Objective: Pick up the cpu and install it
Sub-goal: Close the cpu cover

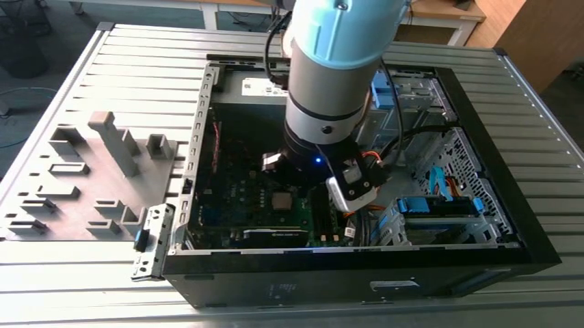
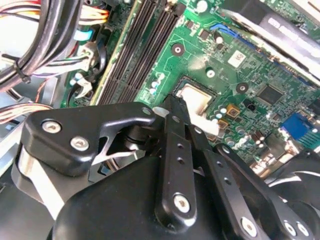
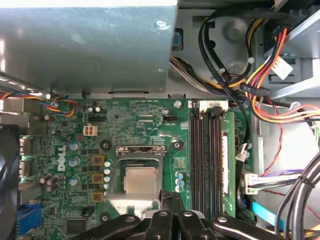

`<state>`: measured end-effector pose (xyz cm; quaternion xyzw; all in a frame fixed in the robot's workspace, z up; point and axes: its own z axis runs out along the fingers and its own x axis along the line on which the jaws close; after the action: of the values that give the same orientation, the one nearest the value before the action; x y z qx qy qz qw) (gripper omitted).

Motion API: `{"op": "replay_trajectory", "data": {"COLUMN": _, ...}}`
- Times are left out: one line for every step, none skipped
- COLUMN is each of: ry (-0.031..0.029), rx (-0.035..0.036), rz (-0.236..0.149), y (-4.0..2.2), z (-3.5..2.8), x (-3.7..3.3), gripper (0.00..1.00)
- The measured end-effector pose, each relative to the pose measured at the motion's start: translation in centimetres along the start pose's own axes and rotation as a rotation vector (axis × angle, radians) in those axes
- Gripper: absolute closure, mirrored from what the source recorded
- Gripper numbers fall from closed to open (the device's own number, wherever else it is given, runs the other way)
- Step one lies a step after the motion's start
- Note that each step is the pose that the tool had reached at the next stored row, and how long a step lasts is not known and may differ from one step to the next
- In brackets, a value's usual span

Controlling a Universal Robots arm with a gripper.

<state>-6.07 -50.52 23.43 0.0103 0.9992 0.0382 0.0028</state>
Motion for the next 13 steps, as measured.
{"op": "replay_trajectory", "data": {"ry": 0.0008, "rx": 0.0000, "rz": 0.000, "y": 0.00, "z": 0.02, "x": -0.19, "gripper": 0.89}}
{"op": "replay_trajectory", "data": {"ry": 0.0012, "rx": -0.0002, "rz": 0.000, "y": 0.00, "z": 0.05, "x": -0.39, "gripper": 0.89}}
{"op": "replay_trajectory", "data": {"ry": 0.0016, "rx": -0.0003, "rz": 0.000, "y": 0.00, "z": 0.06, "x": -0.53, "gripper": 0.89}}
{"op": "replay_trajectory", "data": {"ry": 0.0018, "rx": -0.0001, "rz": -0.001, "y": 0.00, "z": 0.07, "x": -0.59, "gripper": 0.89}}
{"op": "replay_trajectory", "data": {"ry": 0.0019, "rx": 0.0001, "rz": -0.001, "y": 0.00, "z": 0.07, "x": -0.59, "gripper": 0.89}}
{"op": "replay_trajectory", "data": {"ry": 0.0018, "rx": 0.0001, "rz": -0.001, "y": 0.01, "z": 0.09, "x": -0.59, "gripper": 0.89}}
{"op": "replay_trajectory", "data": {"ry": 0.0019, "rx": 0.0001, "rz": -0.001, "y": 0.02, "z": 0.10, "x": -0.60, "gripper": 0.89}}
{"op": "replay_trajectory", "data": {"ry": 0.0018, "rx": 0.0003, "rz": -0.001, "y": 0.03, "z": 0.12, "x": -0.60, "gripper": 0.89}}
{"op": "replay_trajectory", "data": {"ry": 0.0018, "rx": 0.0006, "rz": -0.001, "y": 0.03, "z": 0.12, "x": -0.60, "gripper": 0.89}}
{"op": "replay_trajectory", "data": {"ry": 0.0018, "rx": 0.0007, "rz": -0.001, "y": 0.03, "z": 0.12, "x": -0.60, "gripper": 0.89}}
{"op": "replay_trajectory", "data": {"ry": 0.0018, "rx": 0.0009, "rz": -0.001, "y": 0.03, "z": 0.12, "x": -0.60, "gripper": 0.89}}
{"op": "replay_trajectory", "data": {"ry": 0.0018, "rx": 0.0010, "rz": -0.001, "y": 0.03, "z": 0.14, "x": -0.59, "gripper": 0.89}}
{"op": "replay_trajectory", "data": {"ry": 0.0018, "rx": 0.0014, "rz": -0.001, "y": 0.04, "z": 0.19, "x": -0.56, "gripper": 0.89}}
